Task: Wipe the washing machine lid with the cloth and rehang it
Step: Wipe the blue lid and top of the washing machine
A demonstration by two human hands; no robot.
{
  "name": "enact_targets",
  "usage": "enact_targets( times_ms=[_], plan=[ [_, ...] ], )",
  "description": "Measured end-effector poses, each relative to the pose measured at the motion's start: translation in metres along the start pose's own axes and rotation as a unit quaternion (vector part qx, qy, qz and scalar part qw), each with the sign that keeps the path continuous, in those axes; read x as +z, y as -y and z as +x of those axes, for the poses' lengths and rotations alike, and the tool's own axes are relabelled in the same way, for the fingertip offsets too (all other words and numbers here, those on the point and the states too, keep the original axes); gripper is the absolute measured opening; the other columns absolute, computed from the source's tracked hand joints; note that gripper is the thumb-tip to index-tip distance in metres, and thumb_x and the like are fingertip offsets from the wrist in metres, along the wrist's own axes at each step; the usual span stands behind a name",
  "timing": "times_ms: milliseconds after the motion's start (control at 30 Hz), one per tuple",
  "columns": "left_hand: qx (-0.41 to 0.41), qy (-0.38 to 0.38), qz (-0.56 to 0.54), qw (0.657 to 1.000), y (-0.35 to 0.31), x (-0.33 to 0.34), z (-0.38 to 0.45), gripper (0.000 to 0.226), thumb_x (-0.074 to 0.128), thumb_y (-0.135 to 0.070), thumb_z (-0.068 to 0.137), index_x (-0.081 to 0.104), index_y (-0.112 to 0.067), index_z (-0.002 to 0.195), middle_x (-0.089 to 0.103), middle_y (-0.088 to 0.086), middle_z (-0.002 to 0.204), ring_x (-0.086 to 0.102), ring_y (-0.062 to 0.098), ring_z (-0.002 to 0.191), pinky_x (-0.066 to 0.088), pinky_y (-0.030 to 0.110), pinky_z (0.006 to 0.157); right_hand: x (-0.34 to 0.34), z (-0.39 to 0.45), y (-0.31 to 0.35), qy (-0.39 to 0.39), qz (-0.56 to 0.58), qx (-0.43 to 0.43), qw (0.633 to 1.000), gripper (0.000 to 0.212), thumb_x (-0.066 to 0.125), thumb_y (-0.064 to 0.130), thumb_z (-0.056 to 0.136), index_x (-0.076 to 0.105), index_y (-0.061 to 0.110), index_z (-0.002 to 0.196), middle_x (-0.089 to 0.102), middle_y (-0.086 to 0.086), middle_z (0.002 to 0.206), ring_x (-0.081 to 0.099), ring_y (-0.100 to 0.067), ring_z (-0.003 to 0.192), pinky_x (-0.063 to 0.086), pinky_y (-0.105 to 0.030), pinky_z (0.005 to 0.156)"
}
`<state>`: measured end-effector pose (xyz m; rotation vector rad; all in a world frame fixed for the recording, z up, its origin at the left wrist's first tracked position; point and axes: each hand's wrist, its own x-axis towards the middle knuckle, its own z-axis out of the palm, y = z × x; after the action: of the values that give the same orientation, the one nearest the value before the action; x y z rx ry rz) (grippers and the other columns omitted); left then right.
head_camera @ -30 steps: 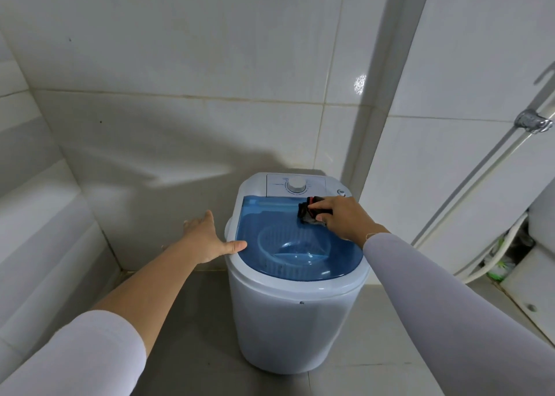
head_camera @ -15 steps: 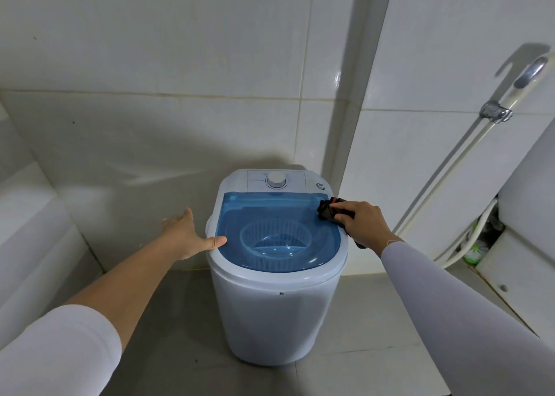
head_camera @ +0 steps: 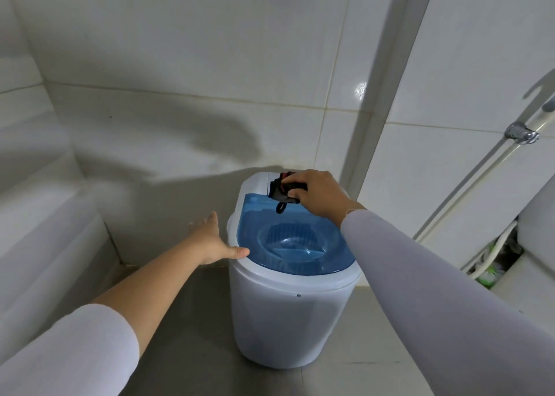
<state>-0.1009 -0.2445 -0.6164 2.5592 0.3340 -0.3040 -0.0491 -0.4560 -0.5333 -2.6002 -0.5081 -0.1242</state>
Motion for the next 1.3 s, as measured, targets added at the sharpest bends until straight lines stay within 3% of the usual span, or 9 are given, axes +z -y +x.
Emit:
enact_targets(
  times_ms=[133,233,367,467,700,867,1300],
  plan=[
    [-0.007,0.013,-0.017,1.0,0.005,0.004,0.001,0.126,0.073,-0.06,0.067,-0.006,-0.013,0.153,0.004,0.011,0.161,-0.004,0.032,0.149,0.015,0.047,0.12,0.035,0.017,0.039,0.069,-0.033,-0.064,0.995,0.037,0.051,0.012,0.089,0.06,0.022,0.123,0.058,-0.007,0.131,0.051,-0.025,0.119,0.039,-0.032,0.098],
    [-0.019,0.009,-0.013,1.0,0.01,0.007,0.009,0.131,0.073,-0.066,0.062,-0.008,-0.016,0.152,0.0,0.009,0.162,-0.009,0.03,0.149,0.017,0.056,0.117,0.059,0.025,0.051,0.099,-0.062,-0.076,0.99,0.039,0.051,0.014,0.09,0.058,0.024,0.126,0.055,-0.007,0.134,0.049,-0.027,0.121,0.04,-0.036,0.1],
    [-0.03,0.011,-0.015,0.999,0.01,0.01,0.012,0.134,0.073,-0.069,0.059,-0.008,-0.016,0.152,0.002,0.007,0.162,-0.009,0.03,0.149,0.017,0.058,0.116,0.08,0.026,0.044,0.134,-0.119,-0.083,0.98,0.036,0.051,0.018,0.09,0.059,0.029,0.124,0.058,-0.006,0.128,0.052,-0.029,0.115,0.045,-0.042,0.096],
    [-0.033,0.014,-0.026,0.999,0.009,0.009,0.011,0.134,0.074,-0.067,0.059,-0.008,-0.016,0.152,0.002,0.007,0.162,-0.009,0.029,0.149,0.018,0.057,0.116,0.085,0.024,0.037,0.117,-0.132,-0.087,0.98,0.034,0.05,0.02,0.09,0.062,0.032,0.12,0.06,-0.003,0.125,0.052,-0.029,0.111,0.047,-0.044,0.091],
    [-0.038,0.017,-0.01,0.999,0.009,0.009,0.013,0.134,0.072,-0.069,0.059,-0.008,-0.016,0.152,0.002,0.009,0.161,-0.007,0.029,0.149,0.018,0.057,0.116,0.077,0.02,0.024,0.112,-0.138,-0.076,0.981,0.035,0.051,0.017,0.091,0.06,0.029,0.122,0.059,-0.004,0.129,0.047,-0.028,0.115,0.044,-0.043,0.096],
    [-0.035,0.017,0.005,0.999,0.007,0.008,0.011,0.134,0.071,-0.07,0.06,-0.008,-0.014,0.152,0.001,0.008,0.162,-0.007,0.03,0.149,0.018,0.058,0.116,0.069,0.012,0.011,0.095,-0.138,-0.05,0.985,0.034,0.053,0.016,0.09,0.063,0.03,0.119,0.062,-0.006,0.126,0.055,-0.027,0.107,0.048,-0.041,0.092],
    [-0.037,0.003,0.037,0.999,0.008,0.009,0.013,0.136,0.069,-0.074,0.057,-0.007,-0.013,0.152,0.002,0.012,0.161,-0.006,0.032,0.149,0.017,0.06,0.115,0.048,-0.008,-0.022,0.065,-0.12,-0.01,0.991,0.033,0.056,0.013,0.089,0.065,0.028,0.117,0.062,-0.001,0.128,0.058,-0.026,0.11,0.048,-0.04,0.096]
  ],
)
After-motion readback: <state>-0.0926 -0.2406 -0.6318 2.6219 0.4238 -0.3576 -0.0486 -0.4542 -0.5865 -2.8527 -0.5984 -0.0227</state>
